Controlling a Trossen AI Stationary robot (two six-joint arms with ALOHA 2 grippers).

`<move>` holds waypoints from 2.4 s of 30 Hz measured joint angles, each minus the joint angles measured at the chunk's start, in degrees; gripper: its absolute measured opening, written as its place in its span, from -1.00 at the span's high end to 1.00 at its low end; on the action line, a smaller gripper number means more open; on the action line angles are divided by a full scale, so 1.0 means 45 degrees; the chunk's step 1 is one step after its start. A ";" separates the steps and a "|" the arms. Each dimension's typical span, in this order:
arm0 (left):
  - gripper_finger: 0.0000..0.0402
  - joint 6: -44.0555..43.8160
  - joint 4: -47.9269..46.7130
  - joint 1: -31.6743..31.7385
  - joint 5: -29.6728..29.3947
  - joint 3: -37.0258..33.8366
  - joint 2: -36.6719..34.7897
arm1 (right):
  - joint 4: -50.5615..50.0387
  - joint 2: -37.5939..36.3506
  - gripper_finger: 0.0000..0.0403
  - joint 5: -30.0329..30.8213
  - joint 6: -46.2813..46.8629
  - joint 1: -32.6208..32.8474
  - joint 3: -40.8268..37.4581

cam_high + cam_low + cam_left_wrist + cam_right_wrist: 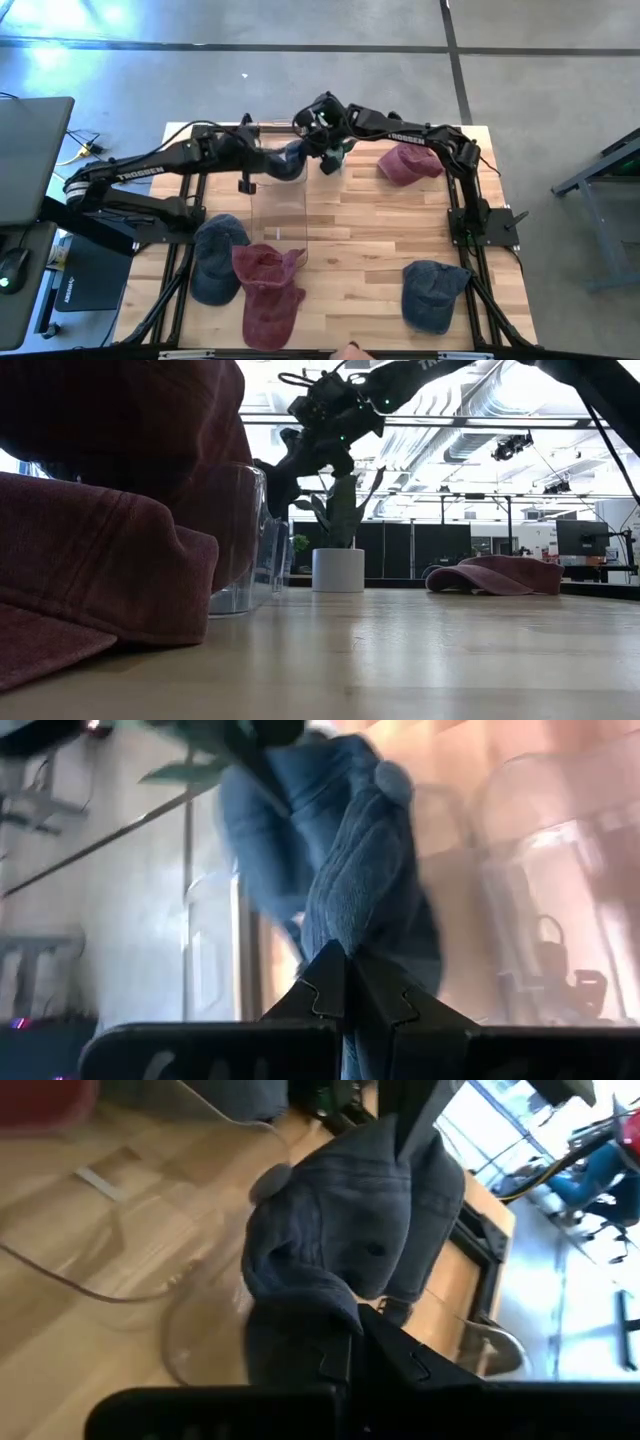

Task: Pick & Place hat
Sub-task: Put the top blue cap into the top transparent bin

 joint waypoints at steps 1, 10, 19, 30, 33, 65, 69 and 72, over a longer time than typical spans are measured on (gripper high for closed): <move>1.00 -0.0095 -0.0057 -0.0271 -0.0009 0.0000 0.0000 | -0.0182 -0.0066 0.98 0.0071 0.0108 0.0089 0.0000; 1.00 -0.1894 -0.1603 -0.1680 0.0503 0.0000 0.0000 | -0.2910 -0.0373 0.84 0.0625 0.0693 0.0936 -0.0005; 0.84 -0.3420 -0.2643 -0.1640 0.2072 0.0000 0.0000 | -0.3871 -0.0395 0.37 0.0376 0.2242 0.1698 -0.0005; 0.45 -0.4464 -0.3419 -0.1645 0.3979 0.0992 -0.0034 | -0.4083 -0.0520 0.00 0.0120 0.2391 0.2319 -0.0011; 0.49 -0.4451 -0.2678 -0.1640 0.4182 0.1384 -0.0034 | -0.4634 -0.0968 0.02 0.0855 0.2542 0.2389 -0.0015; 1.00 -0.2477 -0.3941 0.0783 0.5777 0.3374 0.3444 | 0.2231 -0.6798 0.36 0.1852 0.3304 0.2161 -0.8623; 1.00 -0.3188 -0.3228 0.0788 0.4339 0.3287 0.3767 | 0.3091 -0.7068 0.36 0.2231 0.3608 0.2182 -0.9387; 1.00 -0.3904 -0.2192 0.0785 0.4181 0.3023 0.4354 | 0.3270 -0.7155 0.36 0.2401 0.3634 0.2248 -0.9790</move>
